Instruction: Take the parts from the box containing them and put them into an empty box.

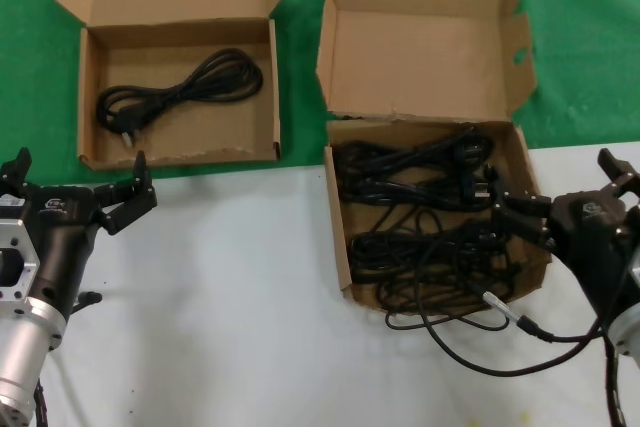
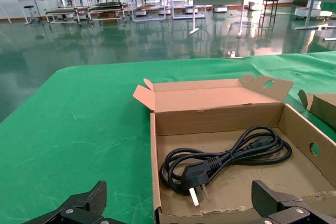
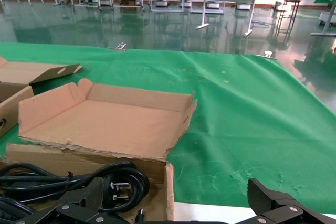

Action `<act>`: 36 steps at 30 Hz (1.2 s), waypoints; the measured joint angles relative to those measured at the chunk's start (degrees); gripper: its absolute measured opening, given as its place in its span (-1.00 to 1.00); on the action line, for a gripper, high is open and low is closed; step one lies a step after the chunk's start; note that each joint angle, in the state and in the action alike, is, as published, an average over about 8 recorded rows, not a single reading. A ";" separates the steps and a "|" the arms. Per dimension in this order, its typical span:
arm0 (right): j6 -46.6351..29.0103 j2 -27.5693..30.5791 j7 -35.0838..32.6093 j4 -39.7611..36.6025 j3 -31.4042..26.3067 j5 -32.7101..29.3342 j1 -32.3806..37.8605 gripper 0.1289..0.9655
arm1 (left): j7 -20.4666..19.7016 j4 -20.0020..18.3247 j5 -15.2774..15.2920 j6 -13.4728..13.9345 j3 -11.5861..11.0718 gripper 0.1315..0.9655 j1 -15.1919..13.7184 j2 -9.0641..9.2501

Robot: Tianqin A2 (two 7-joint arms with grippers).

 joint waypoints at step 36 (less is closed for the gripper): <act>0.00 0.00 0.00 0.00 0.00 0.00 0.00 1.00 | 0.00 0.00 0.00 0.00 0.00 1.00 0.00 0.00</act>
